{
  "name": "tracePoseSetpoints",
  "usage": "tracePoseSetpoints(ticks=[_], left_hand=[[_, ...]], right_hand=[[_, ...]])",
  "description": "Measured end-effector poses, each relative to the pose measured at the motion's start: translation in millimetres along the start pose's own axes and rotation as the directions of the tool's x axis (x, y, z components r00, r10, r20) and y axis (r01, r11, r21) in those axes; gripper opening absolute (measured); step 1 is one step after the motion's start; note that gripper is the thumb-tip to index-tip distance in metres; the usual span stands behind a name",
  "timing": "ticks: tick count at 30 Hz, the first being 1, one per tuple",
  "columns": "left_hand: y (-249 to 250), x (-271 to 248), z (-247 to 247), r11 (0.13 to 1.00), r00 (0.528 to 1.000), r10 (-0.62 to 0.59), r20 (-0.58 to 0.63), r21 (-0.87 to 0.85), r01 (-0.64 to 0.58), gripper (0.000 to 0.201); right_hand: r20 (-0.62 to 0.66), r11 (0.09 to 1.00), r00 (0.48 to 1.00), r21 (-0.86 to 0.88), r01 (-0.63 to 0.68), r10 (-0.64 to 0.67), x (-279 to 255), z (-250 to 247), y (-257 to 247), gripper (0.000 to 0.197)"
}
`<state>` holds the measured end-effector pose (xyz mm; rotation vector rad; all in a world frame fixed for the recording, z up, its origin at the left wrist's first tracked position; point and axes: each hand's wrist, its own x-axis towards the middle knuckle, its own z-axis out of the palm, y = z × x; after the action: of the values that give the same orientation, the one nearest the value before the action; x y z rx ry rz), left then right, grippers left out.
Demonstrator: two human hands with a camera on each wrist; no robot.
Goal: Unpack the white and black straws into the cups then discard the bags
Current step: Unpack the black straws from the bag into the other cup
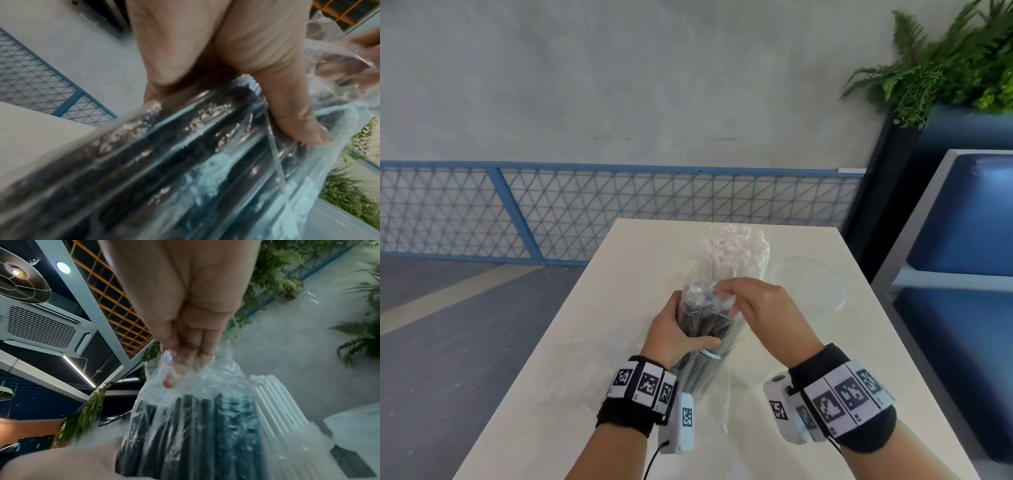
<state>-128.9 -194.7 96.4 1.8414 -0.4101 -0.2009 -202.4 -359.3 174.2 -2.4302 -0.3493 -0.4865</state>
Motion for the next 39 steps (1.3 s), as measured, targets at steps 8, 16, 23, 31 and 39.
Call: tracePoseSetpoints(ticks=[8,16,23,31,39], left_hand=[[2,-3,4,0.998,0.999,0.032,0.030,0.051,-0.034,0.072],[-1,-7,4,0.999,0.998,0.023,0.052,0.022,-0.024,0.076],[-2,-6,9,1.000,0.999,-0.012,0.042,0.011,0.011,0.068],[-10,-3,7,0.995,0.996,-0.088,-0.007,-0.050,0.087,0.073],[-16,-6,4,0.990,0.994,-0.103,-0.038,-0.104,0.099,0.069]], right_hand=[[0.137,0.962,0.969,-0.210,-0.176,0.207,20,15,-3,0.036],[0.116,0.952,0.973,-0.258,-0.165,0.200,25,22,2,0.029],[-0.086,0.971,0.968,-0.034,-0.238,0.235,28,25,12,0.011],[-0.493,0.998,0.869,0.068,-0.012,0.044,33,-8,0,0.009],[-0.380,0.880,0.808,0.343,-0.329,0.450,0,44,-2,0.047]])
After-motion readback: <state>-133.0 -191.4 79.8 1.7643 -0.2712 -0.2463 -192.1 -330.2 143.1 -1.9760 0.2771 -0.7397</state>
